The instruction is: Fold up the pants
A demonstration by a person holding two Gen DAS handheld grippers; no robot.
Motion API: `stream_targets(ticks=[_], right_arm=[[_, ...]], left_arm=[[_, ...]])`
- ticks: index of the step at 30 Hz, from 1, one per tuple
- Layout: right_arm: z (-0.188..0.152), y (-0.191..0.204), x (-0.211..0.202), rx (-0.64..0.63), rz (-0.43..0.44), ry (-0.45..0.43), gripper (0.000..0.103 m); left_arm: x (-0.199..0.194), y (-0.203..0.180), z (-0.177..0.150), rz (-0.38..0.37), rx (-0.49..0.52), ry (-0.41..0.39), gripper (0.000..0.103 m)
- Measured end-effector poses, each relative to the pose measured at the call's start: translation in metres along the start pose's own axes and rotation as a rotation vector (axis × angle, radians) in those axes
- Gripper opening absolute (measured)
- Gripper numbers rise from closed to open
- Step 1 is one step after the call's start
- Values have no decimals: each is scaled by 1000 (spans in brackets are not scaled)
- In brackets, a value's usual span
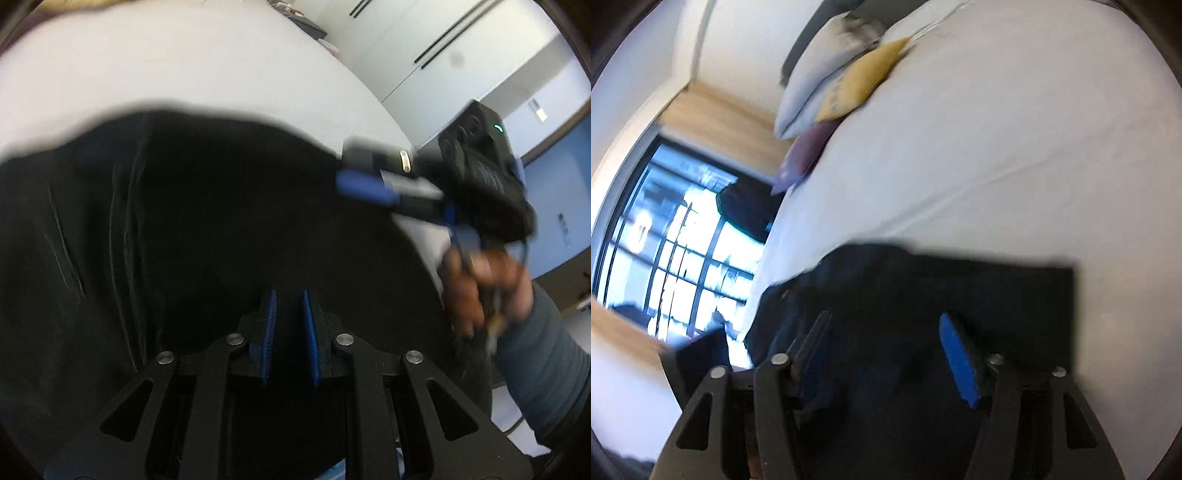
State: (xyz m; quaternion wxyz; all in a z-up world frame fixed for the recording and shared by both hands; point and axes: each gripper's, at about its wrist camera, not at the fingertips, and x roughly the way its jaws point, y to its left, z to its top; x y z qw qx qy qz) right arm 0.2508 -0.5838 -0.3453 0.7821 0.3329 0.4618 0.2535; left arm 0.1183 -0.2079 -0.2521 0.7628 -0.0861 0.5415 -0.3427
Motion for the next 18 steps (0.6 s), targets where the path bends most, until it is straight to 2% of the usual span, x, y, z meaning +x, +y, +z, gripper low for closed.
stream_targets(ticks=[2,5,7,9,10,11,13,14,15,16,17,18], right_arm=[[5,-21,-3,67,36,-28,43],[5,-32,-22,129,8,-70,44],[-4,-21,-36,121,53,-61,48],[-30,1,-50,73,158,-40,60],[-37,7,-52,56,196,-22,62],[-52,13,-54,40,240,8,64],[-90,18,-43,37,292,87,69],[-104,13,-35,47,279,115,69],[-121,7,-33,48,250,128,57],[-134,3,-38,21,233,83,51],[-142,-2,-47,22,234,43,49],[-145,-5,-52,50,242,39,50]], left_arm=[[-5,7,-11,-36,-23,-37,14],[-19,13,-23,-49,-50,-67,15],[-26,11,-24,-15,-31,-101,15],[-38,1,-29,-60,4,-148,15],[-38,-4,-30,-71,9,-154,15],[-33,-5,-32,-74,10,-146,15],[-13,2,-39,-39,-8,-82,15],[-8,6,-45,-50,-30,-91,14],[-10,9,-48,-69,-49,-112,14],[-11,11,-51,-82,-69,-118,14],[-14,14,-53,-86,-79,-124,15],[-22,23,-59,-88,-87,-128,15]])
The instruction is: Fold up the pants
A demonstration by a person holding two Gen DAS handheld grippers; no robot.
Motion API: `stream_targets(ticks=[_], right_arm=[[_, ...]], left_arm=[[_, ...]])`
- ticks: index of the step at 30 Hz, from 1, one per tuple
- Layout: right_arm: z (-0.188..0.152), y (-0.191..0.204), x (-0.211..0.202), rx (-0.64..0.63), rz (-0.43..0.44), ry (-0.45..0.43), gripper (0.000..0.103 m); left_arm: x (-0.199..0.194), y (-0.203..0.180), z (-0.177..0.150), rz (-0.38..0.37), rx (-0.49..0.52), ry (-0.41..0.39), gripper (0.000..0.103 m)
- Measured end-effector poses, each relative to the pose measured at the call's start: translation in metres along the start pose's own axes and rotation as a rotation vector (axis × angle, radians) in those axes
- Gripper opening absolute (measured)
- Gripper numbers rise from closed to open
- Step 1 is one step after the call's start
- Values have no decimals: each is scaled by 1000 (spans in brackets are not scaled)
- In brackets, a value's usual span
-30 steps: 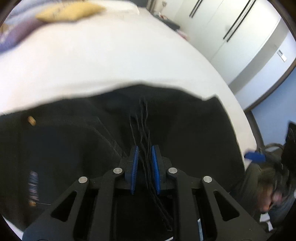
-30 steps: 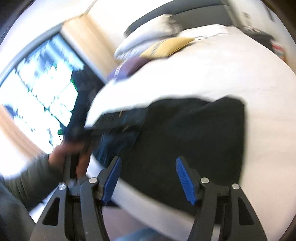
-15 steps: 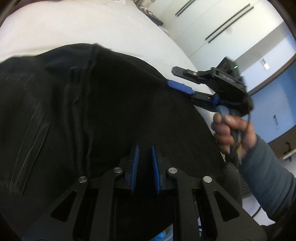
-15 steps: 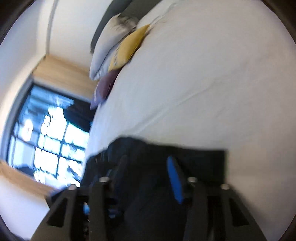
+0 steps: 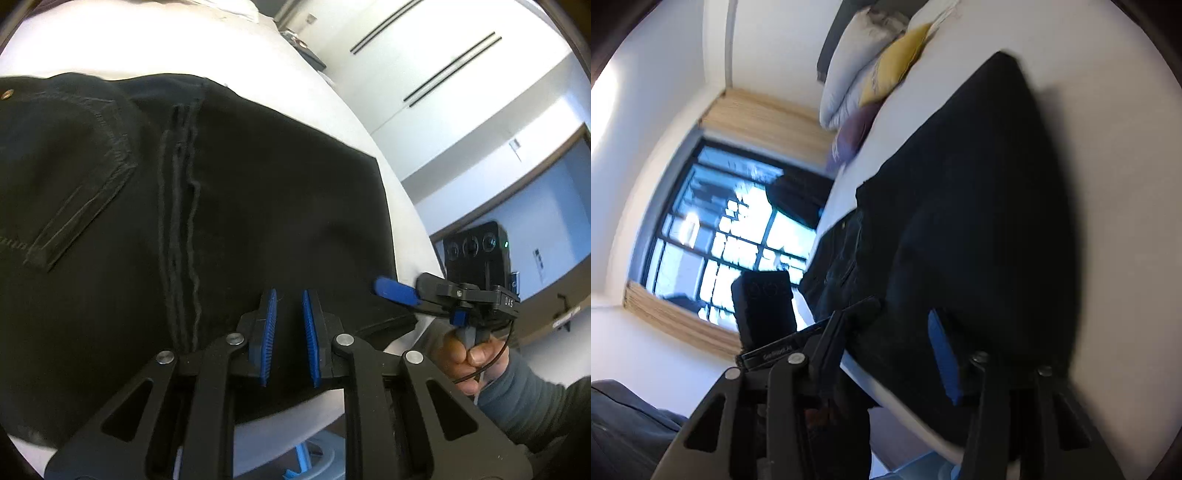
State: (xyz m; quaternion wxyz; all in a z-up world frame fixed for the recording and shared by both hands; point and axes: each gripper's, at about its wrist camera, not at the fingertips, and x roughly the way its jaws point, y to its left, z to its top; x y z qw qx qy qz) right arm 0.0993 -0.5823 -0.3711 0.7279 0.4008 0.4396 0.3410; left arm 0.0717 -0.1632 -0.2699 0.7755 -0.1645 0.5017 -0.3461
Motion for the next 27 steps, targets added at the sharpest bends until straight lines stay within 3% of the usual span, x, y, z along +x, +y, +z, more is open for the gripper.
stream_targets(ticks=[2,4,7,9,10,12,14,17,20,21,23,24,27], right_arm=[[1,4,-14,51,-7,14,58],[11,24,-19,8,18,16,64],[21,45,-5,-31,90,-10,78],[21,38,12,-9,117,10,88],[17,25,22,21,85,42,89],[11,11,45,11,-45,72,54],[4,12,35,-10,-66,49,55],[5,24,20,28,-94,21,73],[11,47,23,-6,-43,-11,74],[13,52,27,-8,-29,-15,74],[16,55,40,11,2,-17,75],[18,57,51,22,-3,-14,75],[23,67,75,25,-12,7,75]], left_arm=[[4,-2,-1,-5,-9,-10,15],[2,1,-3,-13,-17,-32,15],[7,0,-9,-21,-57,-45,15],[-1,8,-13,-25,-59,-45,15],[-17,21,-23,-29,-55,-43,15],[-37,32,-31,-24,-61,-43,15],[-62,32,-30,4,-73,-93,15],[-108,43,-39,3,-111,-241,15],[-166,78,-49,21,-238,-396,16],[-182,94,-55,33,-290,-445,23],[-209,124,-67,66,-390,-530,59],[-219,138,-76,93,-441,-579,83],[-241,172,-90,114,-560,-649,87]])
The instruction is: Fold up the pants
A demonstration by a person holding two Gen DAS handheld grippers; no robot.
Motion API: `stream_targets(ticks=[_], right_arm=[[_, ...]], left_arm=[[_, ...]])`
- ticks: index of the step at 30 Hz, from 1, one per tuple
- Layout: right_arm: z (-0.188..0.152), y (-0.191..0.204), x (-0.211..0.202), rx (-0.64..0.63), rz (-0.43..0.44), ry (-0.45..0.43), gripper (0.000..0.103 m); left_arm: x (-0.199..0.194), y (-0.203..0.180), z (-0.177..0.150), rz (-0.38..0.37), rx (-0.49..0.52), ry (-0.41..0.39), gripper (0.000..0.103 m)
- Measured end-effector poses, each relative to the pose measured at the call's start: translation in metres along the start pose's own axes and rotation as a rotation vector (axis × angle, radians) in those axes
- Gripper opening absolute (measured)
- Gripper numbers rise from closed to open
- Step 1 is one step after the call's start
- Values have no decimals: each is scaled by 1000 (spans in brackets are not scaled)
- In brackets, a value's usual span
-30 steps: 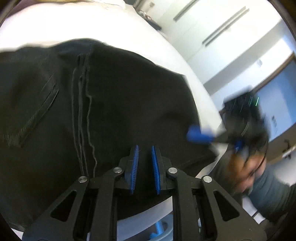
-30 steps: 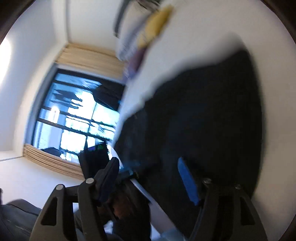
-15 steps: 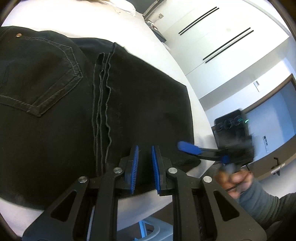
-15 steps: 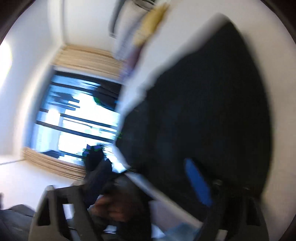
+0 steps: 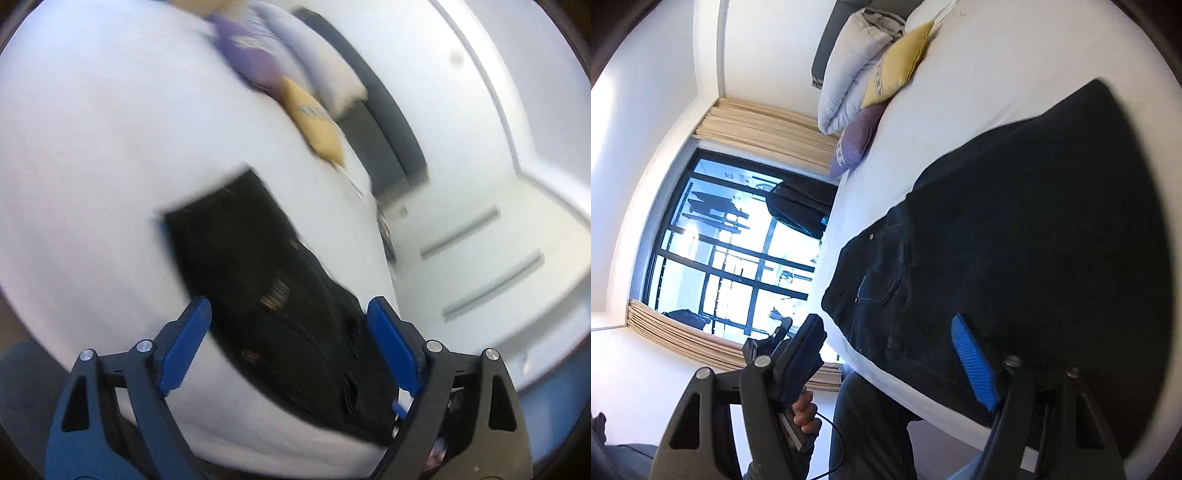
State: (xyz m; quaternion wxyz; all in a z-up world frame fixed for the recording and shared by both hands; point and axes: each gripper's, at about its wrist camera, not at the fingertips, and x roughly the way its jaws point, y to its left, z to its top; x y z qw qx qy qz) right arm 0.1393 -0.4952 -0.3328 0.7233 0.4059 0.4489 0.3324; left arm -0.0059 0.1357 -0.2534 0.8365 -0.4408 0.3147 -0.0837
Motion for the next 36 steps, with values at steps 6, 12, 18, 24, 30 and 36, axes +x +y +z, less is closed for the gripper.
stream_targets(ticks=[6,12,18,24,30,36], right_arm=[[-3,15,23,22,33,26,75],[-7,16,20,11,31,39,75],[-6,15,16,31,50,17,75],[-5,20,22,21,72,24,75],[-4,21,24,16,78,17,75],[0,2,23,59,5,14,72]], left_arm=[[16,40,16,-16,-112,44,87],[30,61,20,-51,-121,85,87],[39,81,31,-73,-162,114,87],[52,97,45,-125,-214,98,71],[59,115,44,-138,-303,89,22],[61,109,44,-136,-272,63,12]])
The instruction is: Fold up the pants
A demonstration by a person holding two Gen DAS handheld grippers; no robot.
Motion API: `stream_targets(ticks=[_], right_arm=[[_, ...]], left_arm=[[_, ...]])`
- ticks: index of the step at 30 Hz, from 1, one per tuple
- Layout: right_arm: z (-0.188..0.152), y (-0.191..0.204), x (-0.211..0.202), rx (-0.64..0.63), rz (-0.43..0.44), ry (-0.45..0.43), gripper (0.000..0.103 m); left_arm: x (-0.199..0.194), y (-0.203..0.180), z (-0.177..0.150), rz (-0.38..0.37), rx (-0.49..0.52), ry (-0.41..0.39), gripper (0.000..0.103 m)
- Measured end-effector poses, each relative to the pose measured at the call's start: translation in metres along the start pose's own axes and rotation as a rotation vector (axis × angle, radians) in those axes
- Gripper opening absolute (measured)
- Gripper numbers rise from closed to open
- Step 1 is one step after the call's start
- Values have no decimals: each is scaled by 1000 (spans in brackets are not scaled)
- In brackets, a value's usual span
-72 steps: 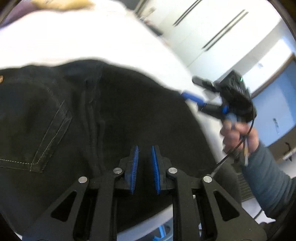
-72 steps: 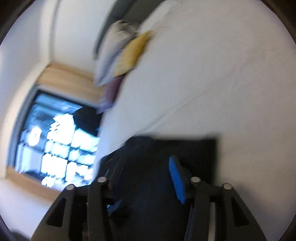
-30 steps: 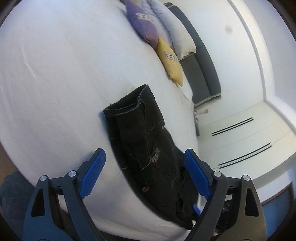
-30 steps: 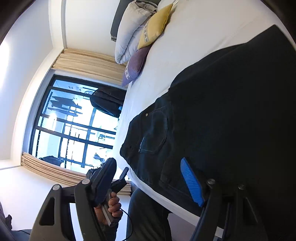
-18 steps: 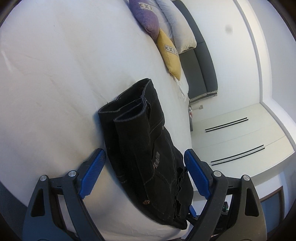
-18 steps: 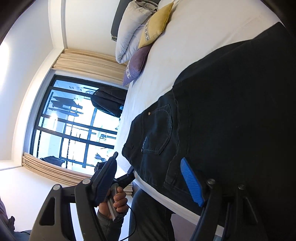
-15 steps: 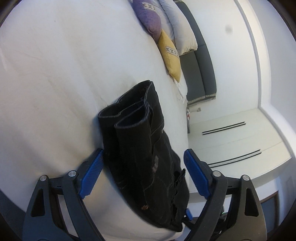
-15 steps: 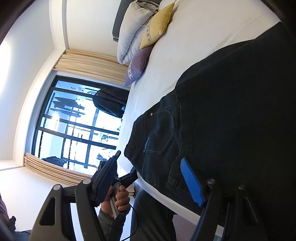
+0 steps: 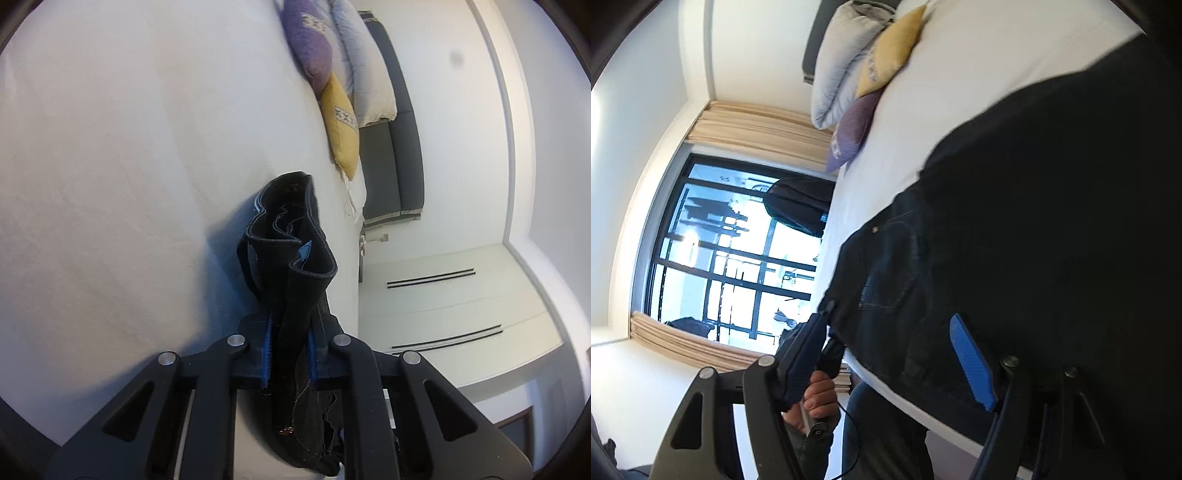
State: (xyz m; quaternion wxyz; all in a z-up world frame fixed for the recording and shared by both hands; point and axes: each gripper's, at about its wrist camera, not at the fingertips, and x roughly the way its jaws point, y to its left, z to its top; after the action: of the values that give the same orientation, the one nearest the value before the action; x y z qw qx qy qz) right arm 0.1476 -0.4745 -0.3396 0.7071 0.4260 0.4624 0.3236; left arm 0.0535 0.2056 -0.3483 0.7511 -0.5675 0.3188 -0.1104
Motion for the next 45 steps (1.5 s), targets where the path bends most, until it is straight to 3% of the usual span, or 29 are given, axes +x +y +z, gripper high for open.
stream_targets(ticks=[5,9,11,15,20,24,28,31,32,36,38,45], right_arm=[[2,-9,9,5,-114,42,64],[5,4,10,-19,-127,68,69],[9,9,7,-14,-96,62,76],[24,12,-7,29,-26,36,78],[51,17,-32,18,6,15,82],[66,11,-40,28,26,68,85],[67,-6,-42,95,38,77,85],[62,-12,-42,80,-19,70,85],[61,-15,-39,84,-45,77,84],[62,-15,-39,39,-90,79,62],[63,-8,-42,-7,-117,75,57],[68,23,-59,-174,-173,28,53]], left_arm=[[4,-64,-7,45,153,-9,12],[15,-131,-36,73,403,25,12],[28,-170,-64,80,561,68,12],[65,-225,-139,66,835,187,12],[117,-235,-225,67,1016,341,12],[138,-226,-258,98,1093,412,12],[148,-226,-277,129,1152,419,12],[150,-231,-291,150,1216,406,12],[151,-231,-295,158,1241,399,12],[145,-226,-318,182,1314,391,12],[144,-226,-328,184,1330,388,12],[136,-247,-339,171,1387,348,12]])
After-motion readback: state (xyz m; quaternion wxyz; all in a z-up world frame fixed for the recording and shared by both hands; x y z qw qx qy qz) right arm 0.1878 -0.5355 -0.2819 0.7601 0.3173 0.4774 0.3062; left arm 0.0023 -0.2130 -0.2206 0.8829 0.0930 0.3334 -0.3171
